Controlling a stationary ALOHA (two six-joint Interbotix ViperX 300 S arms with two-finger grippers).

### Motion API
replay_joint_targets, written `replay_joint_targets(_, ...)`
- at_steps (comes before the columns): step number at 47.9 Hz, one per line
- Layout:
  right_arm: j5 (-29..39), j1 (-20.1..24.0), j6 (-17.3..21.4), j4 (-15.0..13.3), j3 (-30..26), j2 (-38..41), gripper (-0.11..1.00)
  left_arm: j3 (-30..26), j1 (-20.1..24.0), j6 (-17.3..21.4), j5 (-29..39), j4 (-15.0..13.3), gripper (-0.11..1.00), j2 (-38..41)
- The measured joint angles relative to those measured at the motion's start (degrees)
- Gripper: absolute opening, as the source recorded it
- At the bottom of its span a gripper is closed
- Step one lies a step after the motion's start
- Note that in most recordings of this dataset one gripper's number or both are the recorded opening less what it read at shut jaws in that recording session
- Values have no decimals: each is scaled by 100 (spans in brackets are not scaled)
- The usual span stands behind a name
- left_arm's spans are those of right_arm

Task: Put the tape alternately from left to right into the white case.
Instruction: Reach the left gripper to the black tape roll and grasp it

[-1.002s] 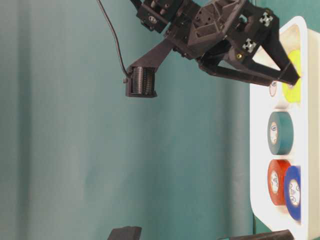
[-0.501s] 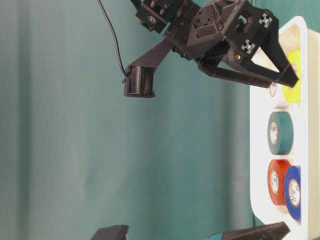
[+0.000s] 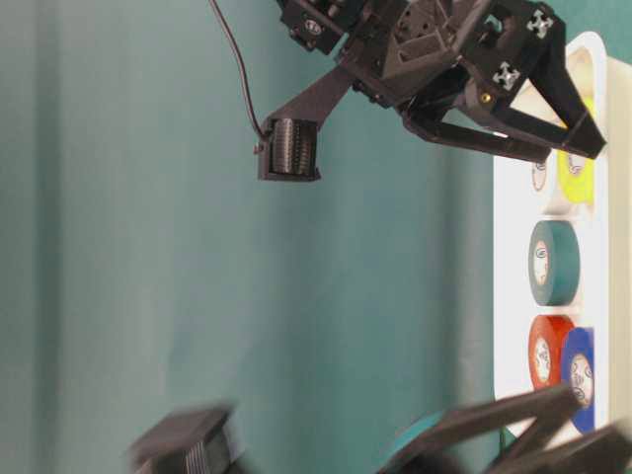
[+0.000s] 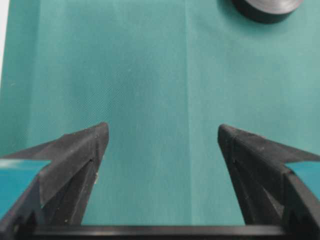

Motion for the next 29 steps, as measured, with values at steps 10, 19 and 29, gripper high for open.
replay_joint_targets(10,-70,0,0,0,44,0,79,-800,-114,-9,193,9,100,888)
replay_joint_targets(19,-79,0,0,-18,62,0,79,-1380,-246,-141,448,9,100,1380)
replay_joint_targets(29,-79,-9,0,-88,62,0,79,-1890,-369,-914,606,0,100,1767)
